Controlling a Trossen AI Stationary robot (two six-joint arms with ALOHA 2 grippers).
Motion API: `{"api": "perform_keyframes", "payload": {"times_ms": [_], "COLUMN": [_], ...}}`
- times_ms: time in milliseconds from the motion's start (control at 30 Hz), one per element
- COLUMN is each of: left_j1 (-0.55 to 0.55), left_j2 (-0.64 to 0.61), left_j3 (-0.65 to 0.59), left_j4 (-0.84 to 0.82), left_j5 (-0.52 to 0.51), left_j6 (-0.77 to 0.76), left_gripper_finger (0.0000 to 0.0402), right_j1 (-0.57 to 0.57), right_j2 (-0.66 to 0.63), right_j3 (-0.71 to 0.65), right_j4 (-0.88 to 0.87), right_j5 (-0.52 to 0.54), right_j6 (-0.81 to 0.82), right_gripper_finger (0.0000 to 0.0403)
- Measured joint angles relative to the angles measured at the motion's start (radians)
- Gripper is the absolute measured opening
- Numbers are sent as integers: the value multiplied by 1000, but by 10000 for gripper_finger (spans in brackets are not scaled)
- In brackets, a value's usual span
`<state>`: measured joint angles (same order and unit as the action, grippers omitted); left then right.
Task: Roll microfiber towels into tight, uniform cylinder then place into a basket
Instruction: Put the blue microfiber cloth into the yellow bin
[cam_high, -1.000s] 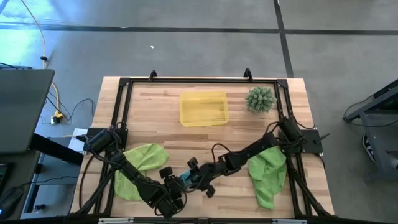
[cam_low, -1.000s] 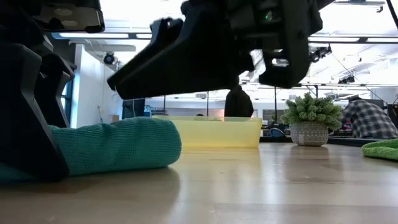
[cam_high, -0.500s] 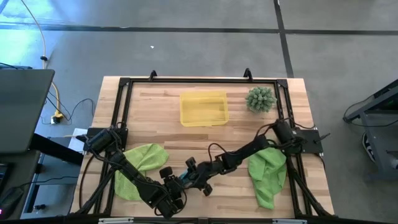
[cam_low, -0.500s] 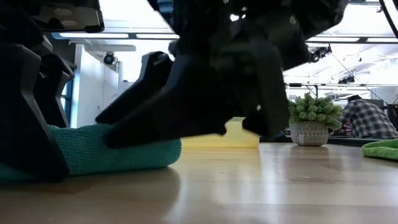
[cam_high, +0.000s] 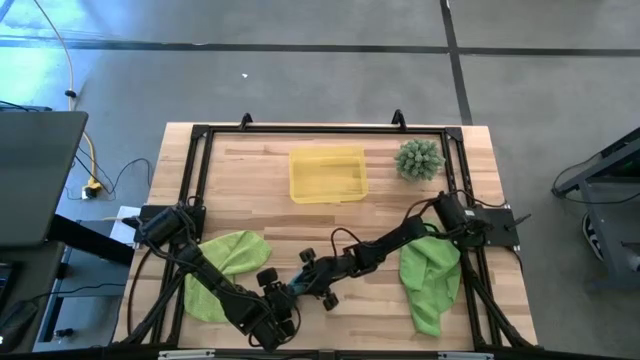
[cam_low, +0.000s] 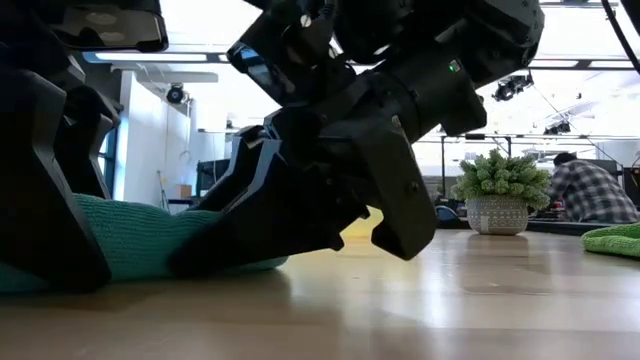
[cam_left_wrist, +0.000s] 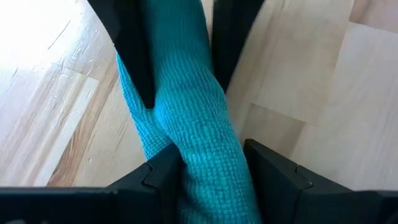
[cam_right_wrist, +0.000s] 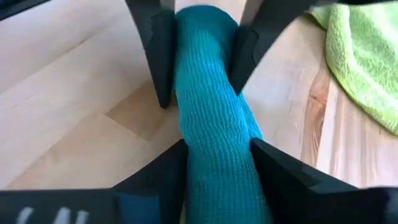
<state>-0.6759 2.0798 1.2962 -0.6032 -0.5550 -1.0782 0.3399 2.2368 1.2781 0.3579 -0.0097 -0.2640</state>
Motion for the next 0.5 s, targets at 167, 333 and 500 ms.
{"api": "perform_keyframes", "payload": {"times_ms": [167,333,500], "left_j1": [2,8,11], "left_j2": [0,0,0], "left_j3": [29,90,172], "left_j4": [-35,-158,-310], "left_j5": [9,43,81], "left_j6": [53,69,106], "left_gripper_finger": [154,154,154], "right_j1": [1,1,-22], "right_j2": [-4,-7,-31], "right_j3": [3,3,0], "right_j4": [-60,-77,-119], "right_j5": [6,7,-42], "right_j6": [4,1,-10], "right_gripper_finger": [92,23,12]}}
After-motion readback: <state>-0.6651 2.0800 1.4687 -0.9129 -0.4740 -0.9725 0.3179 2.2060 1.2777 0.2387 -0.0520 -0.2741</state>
